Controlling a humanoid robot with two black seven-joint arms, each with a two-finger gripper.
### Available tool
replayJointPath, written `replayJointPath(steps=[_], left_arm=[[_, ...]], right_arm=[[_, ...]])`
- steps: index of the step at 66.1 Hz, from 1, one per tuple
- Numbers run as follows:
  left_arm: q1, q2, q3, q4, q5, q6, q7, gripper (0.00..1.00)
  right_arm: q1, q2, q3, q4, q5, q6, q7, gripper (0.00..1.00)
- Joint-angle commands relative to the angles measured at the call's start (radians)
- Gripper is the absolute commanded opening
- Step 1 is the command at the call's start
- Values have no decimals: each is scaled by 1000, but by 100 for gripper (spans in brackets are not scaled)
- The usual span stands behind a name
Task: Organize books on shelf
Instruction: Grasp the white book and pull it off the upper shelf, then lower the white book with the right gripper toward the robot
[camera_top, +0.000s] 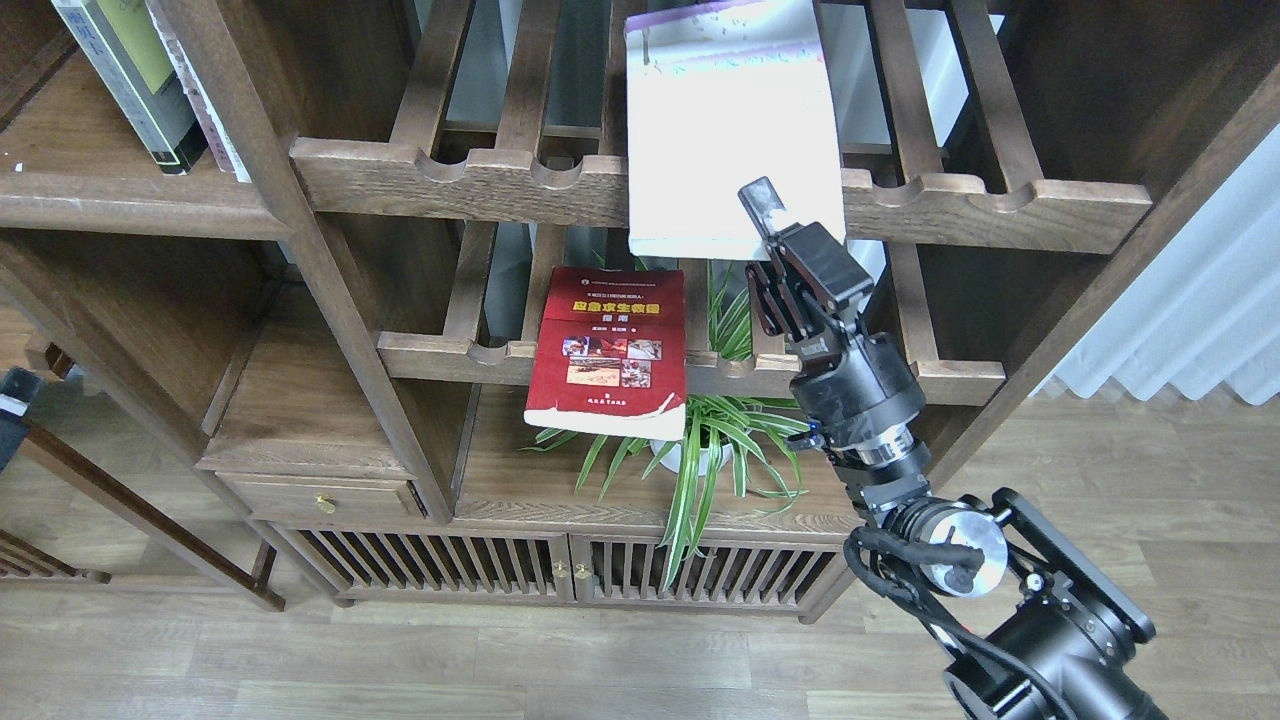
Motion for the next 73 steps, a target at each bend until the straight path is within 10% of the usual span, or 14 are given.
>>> replayJointPath(steps=[1, 73], left_arm=[[-4, -2, 7, 15, 0, 0, 1, 100], [-26, -6, 143, 23, -35, 0, 4, 100]], right_arm=[[-81, -23, 33, 0, 11, -1, 0, 6], [-506, -190, 176, -37, 108, -1, 5, 6]])
